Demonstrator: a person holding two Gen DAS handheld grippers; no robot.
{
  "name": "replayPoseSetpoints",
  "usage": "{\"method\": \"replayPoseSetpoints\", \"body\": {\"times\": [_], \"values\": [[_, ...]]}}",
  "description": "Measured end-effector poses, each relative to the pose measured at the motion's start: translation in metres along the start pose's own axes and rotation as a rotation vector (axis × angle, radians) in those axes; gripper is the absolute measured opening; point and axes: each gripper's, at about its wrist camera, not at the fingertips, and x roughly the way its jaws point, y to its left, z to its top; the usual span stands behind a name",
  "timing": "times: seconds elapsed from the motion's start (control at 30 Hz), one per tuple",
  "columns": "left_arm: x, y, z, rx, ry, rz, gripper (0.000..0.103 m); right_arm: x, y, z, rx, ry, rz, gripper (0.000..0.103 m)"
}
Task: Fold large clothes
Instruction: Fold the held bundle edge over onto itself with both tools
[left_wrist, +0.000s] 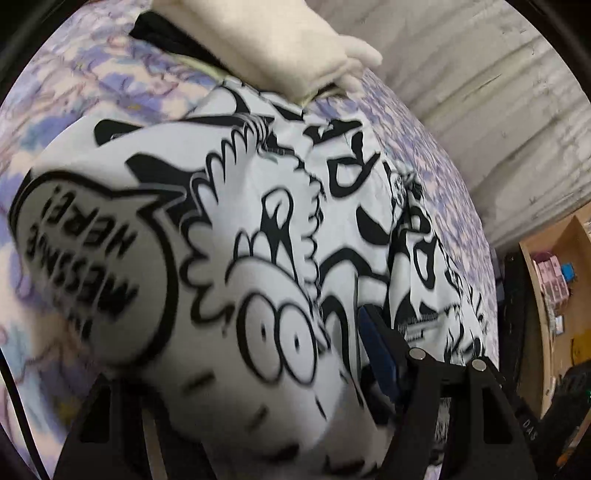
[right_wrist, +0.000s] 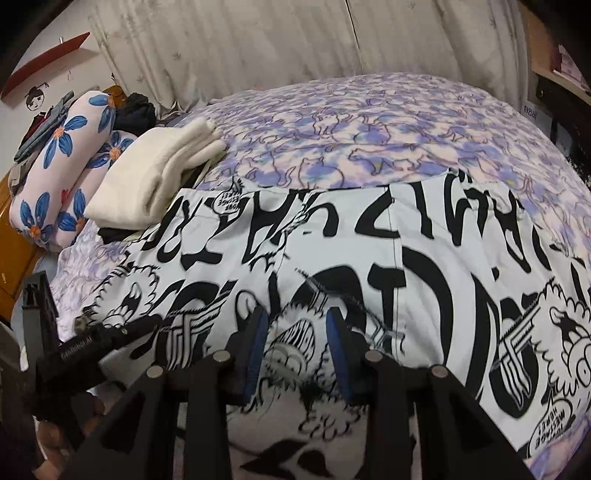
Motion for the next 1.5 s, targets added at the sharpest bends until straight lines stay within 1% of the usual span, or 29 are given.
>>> {"method": "replayPoseSetpoints", "body": {"times": [0.03, 0.07, 0.13, 0.17, 0.23, 0.27, 0.37, 0.43, 0.5, 0.57, 0.63, 0.67, 0.73, 0.8, 0.87, 0.93, 1.0, 1.07, 1.13, 1.2, 1.23, 1.3, 1.37, 1.4, 1.5], "values": [[-0.001, -0.003, 0.001, 0.008, -0.020, 0.014, 0.053, 0.002, 0.000, 0.000, -0.002, -0.003, -0.006, 0.033], [-0.004, -0.008, 0.003, 0.025, -0.052, 0.040, 0.035, 0.006, -0.001, -0.001, -0.002, -0.004, -0.008, 0.033], [-0.011, -0.017, 0.007, 0.071, -0.099, 0.057, 0.020, 0.019, -0.004, -0.006, 0.007, 0.011, -0.016, 0.030], [-0.016, -0.024, 0.008, 0.097, -0.121, 0.065, 0.016, 0.023, -0.005, -0.008, 0.007, 0.019, -0.021, 0.030], [-0.027, -0.042, 0.007, 0.162, -0.166, 0.074, 0.012, 0.036, -0.004, -0.018, -0.012, 0.036, -0.035, 0.030], [-0.032, -0.052, 0.006, 0.204, -0.187, 0.077, 0.011, 0.042, -0.004, -0.024, -0.022, 0.034, -0.039, 0.030], [-0.051, -0.097, 0.000, 0.363, -0.255, 0.067, 0.010, 0.042, -0.005, -0.036, -0.011, -0.016, -0.036, 0.031], [-0.063, -0.129, -0.008, 0.467, -0.292, 0.030, 0.010, 0.041, -0.009, -0.036, 0.021, -0.016, -0.019, 0.031], [-0.067, -0.161, -0.016, 0.562, -0.310, -0.006, 0.009, 0.037, -0.015, -0.037, 0.065, -0.015, 0.014, 0.031], [-0.070, -0.191, -0.026, 0.642, -0.312, -0.044, 0.009, 0.033, -0.020, -0.038, 0.096, -0.011, 0.045, 0.031], [-0.072, -0.217, -0.039, 0.712, -0.305, -0.085, 0.009, 0.025, -0.028, -0.040, 0.139, -0.004, 0.100, 0.031], [-0.071, -0.228, -0.042, 0.737, -0.306, -0.097, 0.009, 0.013, -0.037, -0.043, 0.185, -0.013, 0.149, 0.030], [-0.069, -0.252, -0.054, 0.796, -0.303, -0.131, 0.009, -0.010, -0.052, -0.053, 0.253, -0.047, 0.209, 0.030], [-0.065, -0.271, -0.064, 0.832, -0.293, -0.167, 0.009, -0.032, -0.064, -0.063, 0.290, -0.076, 0.214, 0.030], [-0.057, -0.294, -0.077, 0.875, -0.284, -0.209, 0.009, -0.058, -0.081, -0.077, 0.323, -0.102, 0.172, 0.030], [-0.046, -0.318, -0.095, 0.917, -0.265, -0.255, 0.009, -0.081, -0.100, -0.089, 0.356, -0.125, 0.100, 0.030], [-0.036, -0.336, -0.114, 0.952, -0.247, -0.300, 0.009, -0.100, -0.125, -0.104, 0.421, -0.143, 0.034, 0.030], [-0.021, -0.357, -0.135, 0.990, -0.210, -0.330, 0.009, -0.112, -0.148, -0.118, 0.482, -0.154, -0.026, 0.030], [-0.007, -0.367, -0.161, 1.033, -0.156, -0.358, 0.009, -0.122, -0.169, -0.131, 0.539, -0.166, -0.086, 0.030], [0.012, -0.373, -0.188, 1.088, -0.099, -0.356, 0.009, -0.127, -0.189, -0.144, 0.592, -0.161, -0.151, 0.030], [0.021, -0.374, -0.200, 1.115, -0.072, -0.341, 0.009, -0.129, -0.195, -0.149, 0.613, -0.159, -0.169, 0.030], [0.042, -0.373, -0.224, 1.173, -0.019, -0.304, 0.009, -0.131, -0.207, -0.159, 0.666, -0.152, -0.199, 0.030], [0.057, -0.369, -0.244, 1.221, 0.013, -0.252, 0.010, -0.132, -0.212, -0.165, 0.697, -0.142, -0.221, 0.030], [0.062, -0.366, -0.248, 1.237, 0.012, -0.227, 0.010, -0.133, -0.215, -0.169, 0.714, -0.140, -0.214, 0.030], [0.062, -0.358, -0.247, 1.271, -0.032, -0.180, 0.011, -0.141, -0.215, -0.178, 0.727, -0.145, -0.205, 0.030]]}}
